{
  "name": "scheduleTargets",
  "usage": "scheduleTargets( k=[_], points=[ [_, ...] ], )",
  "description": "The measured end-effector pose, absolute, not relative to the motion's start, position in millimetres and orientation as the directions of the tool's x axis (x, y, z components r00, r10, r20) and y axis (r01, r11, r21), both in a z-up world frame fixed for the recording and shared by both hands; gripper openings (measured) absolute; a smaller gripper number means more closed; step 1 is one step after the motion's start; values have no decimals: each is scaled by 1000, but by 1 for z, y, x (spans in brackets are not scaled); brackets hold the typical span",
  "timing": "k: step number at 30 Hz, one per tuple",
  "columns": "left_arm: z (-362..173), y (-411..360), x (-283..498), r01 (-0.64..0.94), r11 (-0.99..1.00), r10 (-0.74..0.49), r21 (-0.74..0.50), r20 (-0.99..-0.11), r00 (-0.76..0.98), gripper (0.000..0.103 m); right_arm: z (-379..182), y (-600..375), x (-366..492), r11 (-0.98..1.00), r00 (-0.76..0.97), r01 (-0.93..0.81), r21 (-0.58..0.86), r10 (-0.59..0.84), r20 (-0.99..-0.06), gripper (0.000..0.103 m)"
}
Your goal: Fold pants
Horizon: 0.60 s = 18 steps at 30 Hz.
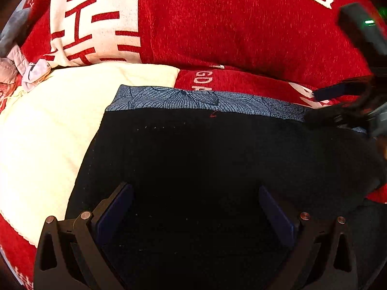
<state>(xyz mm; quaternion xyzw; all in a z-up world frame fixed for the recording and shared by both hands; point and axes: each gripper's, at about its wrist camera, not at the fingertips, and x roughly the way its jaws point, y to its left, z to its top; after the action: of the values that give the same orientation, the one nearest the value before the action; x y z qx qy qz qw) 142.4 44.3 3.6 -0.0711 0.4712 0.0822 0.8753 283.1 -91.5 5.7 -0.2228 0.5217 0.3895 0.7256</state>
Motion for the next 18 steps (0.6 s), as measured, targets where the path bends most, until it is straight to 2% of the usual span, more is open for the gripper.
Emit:
scheduleTargets(
  k=[3, 7, 12, 14, 15, 16, 18],
  points=[
    [1, 42, 147, -213, 976, 78, -50, -831, 551, 103, -22, -76, 292, 555, 100, -828, 80, 286, -953, 103],
    [-1, 42, 149, -212, 975, 69, -61, -827, 558, 103, -27, -76, 299, 547, 105, -827, 130, 377, -920, 103],
    [-1, 43, 148, -212, 975, 65, -67, -826, 560, 103, -30, -76, 298, 555, 106, -822, 132, 375, -921, 101],
    [0, 43, 148, -212, 975, 61, -70, -829, 555, 103, -24, -75, 297, 543, 75, -824, 163, 389, -918, 85],
    [1, 43, 150, -210, 975, 56, -71, -836, 545, 103, -16, -75, 292, 533, 58, -826, 183, 404, -913, 49],
    [3, 44, 153, -207, 976, 51, -70, -848, 528, 103, -13, -72, 289, 534, 50, -824, 188, 399, -915, 34],
    [9, 45, 159, -190, 980, 33, -67, -876, 480, 103, -5, -66, 274, 529, 116, -843, 98, 356, -927, 24]
  ],
)
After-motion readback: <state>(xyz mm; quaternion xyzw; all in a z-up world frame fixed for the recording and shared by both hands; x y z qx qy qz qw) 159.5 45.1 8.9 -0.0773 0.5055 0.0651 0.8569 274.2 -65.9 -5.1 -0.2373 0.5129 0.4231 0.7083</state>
